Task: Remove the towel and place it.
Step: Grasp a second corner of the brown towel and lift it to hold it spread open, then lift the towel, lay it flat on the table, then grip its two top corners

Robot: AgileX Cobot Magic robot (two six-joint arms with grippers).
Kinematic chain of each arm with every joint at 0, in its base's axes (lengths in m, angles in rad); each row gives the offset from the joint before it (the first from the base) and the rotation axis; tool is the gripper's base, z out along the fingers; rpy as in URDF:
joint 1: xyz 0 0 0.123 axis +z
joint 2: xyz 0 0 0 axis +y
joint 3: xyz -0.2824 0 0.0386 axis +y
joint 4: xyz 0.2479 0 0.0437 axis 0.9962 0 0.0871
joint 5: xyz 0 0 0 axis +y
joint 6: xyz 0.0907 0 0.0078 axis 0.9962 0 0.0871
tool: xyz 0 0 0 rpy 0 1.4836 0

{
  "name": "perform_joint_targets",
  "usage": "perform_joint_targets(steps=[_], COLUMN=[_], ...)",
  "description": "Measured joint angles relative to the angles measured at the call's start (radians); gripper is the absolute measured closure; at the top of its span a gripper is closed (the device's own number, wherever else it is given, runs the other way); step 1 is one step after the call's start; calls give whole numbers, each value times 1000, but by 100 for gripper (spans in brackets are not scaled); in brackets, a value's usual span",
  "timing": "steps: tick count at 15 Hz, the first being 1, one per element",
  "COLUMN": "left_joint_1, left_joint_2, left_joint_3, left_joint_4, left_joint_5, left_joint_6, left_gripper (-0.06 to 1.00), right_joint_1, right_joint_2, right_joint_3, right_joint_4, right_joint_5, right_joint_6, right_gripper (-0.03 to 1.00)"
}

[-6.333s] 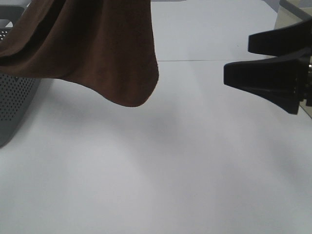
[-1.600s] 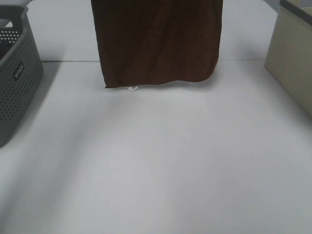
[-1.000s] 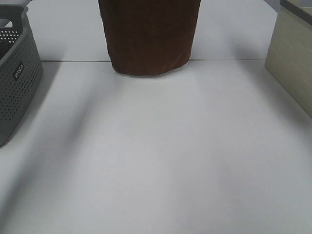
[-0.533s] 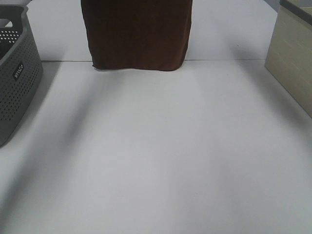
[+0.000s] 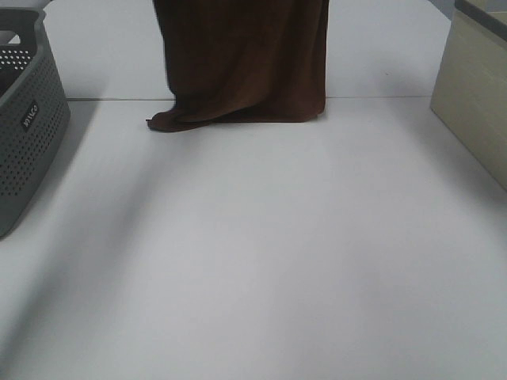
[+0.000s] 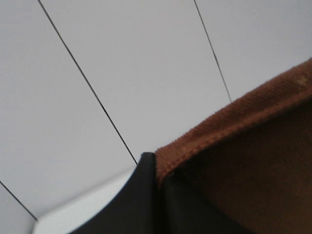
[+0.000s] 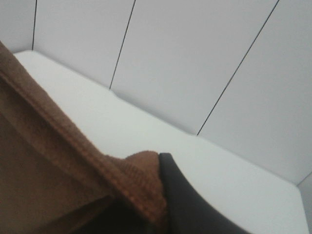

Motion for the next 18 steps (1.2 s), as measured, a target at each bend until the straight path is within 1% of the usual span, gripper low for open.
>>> perform_joint_targets(steps=[2,3,5,6,8,9,11,13,14,15,18], left_joint_1=[-19,-20,-20,-20,-20,-20,-20,-20,-21,-23,-27], left_joint_2=[-23,-61,-108,-128,-163,-181,-233,-351,-420,-543,-795], left_joint_3=[0,0,-1,-1,-1,5,70,228,336,493,802], left_joint_4=[-117,-169,-192,-202,-214,-219,-226,-236,-244,-264,-271], left_joint_5=[316,534,712,757,774,776,777,778,778,777,776], left_joint_6=[79,91,77,55,-25,-42,-49,-52,-52,-52,-76], left_gripper=[94,94,94,94,94,94,94,94,94,94,94], right_joint_1=[-2,-3,-3,-3,-3,-3,-3,-3,-3,0,1], right_joint_2=[-20,-31,-47,-58,-77,-81,-91,-129,-166,-240,-420], right_joint_3=[0,0,0,0,0,0,0,44,87,183,400], right_joint_4=[0,0,6,12,30,45,59,94,117,136,119], right_joint_5=[190,316,466,536,638,679,706,706,706,706,707], right_joint_6=[35,55,70,71,71,71,72,81,90,104,108], right_gripper=[96,96,96,96,96,96,96,96,96,96,96])
